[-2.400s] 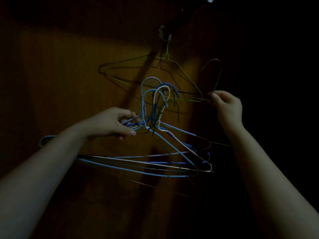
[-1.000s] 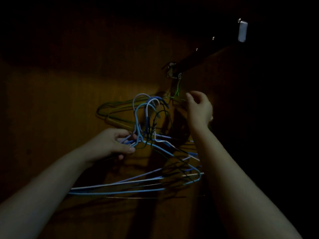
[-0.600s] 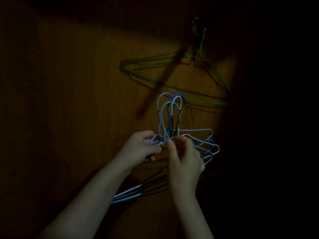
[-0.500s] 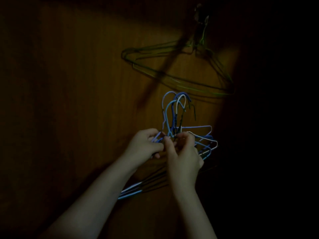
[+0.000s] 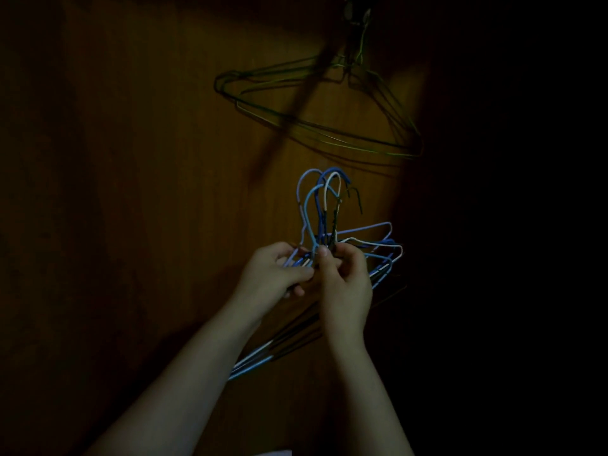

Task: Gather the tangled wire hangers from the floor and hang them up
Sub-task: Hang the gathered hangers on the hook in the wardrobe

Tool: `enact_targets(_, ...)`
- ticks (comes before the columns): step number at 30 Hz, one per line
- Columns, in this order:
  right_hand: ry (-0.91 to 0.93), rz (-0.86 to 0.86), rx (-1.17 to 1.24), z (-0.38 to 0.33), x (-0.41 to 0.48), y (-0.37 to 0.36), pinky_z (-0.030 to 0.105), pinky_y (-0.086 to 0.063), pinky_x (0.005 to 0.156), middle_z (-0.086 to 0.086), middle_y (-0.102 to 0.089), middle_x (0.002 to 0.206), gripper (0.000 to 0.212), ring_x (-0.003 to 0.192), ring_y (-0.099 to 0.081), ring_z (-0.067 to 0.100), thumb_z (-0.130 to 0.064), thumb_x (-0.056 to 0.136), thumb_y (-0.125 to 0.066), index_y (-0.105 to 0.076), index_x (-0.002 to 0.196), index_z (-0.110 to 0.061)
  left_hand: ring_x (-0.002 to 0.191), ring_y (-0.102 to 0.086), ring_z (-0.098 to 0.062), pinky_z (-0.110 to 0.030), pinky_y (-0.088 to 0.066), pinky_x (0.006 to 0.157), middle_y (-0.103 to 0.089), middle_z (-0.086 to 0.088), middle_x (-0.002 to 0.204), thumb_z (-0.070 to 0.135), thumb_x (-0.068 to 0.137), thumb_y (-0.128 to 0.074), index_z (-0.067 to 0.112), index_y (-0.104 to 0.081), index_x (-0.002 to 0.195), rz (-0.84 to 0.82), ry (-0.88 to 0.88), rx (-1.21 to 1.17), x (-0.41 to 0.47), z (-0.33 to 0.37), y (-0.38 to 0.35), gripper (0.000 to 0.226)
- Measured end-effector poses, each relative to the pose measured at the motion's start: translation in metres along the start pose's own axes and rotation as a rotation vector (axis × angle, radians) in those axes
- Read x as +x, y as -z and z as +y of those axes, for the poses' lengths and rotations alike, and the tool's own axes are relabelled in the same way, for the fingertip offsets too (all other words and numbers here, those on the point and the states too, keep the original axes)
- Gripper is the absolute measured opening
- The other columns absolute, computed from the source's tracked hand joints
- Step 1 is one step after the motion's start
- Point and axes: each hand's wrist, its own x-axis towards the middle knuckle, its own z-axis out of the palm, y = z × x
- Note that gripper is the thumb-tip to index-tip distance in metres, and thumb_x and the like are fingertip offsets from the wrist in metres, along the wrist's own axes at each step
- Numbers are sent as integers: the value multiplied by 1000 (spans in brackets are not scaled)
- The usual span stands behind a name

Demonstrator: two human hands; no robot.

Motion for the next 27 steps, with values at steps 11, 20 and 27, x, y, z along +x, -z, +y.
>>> enact_targets(11,134,94,-201,-2,-4,10,46,-46,90,-23,-51,64,10,80,-63,15,-31,88,-63,-53,90,-28,44,-55,-1,-21,-47,48,-60,-2,66,-9,82,-61,10,-56,82,40,-7,-62,-8,2,-9,20)
enact_targets(20,363,166,-383,-8,41,64,40,-50,84,9,-70,97,20,91,-66,30,-19,92,-59,-62,109,-9,34,-43,1,-12,-35,38,-52,4,55,-6,84,-58,18,-54,80,-1,-57,176,3,25,16,25)
enact_targets(27,450,91,-364,-39,89,124,18,-44,73,-7,-66,82,14,81,-63,11,-13,94,-55,-61,96,-25,38,-46,1,-11,-38,38,-51,7,50,-3,83,-63,17,-56,80,-182,-151,412,19,68,53,21)
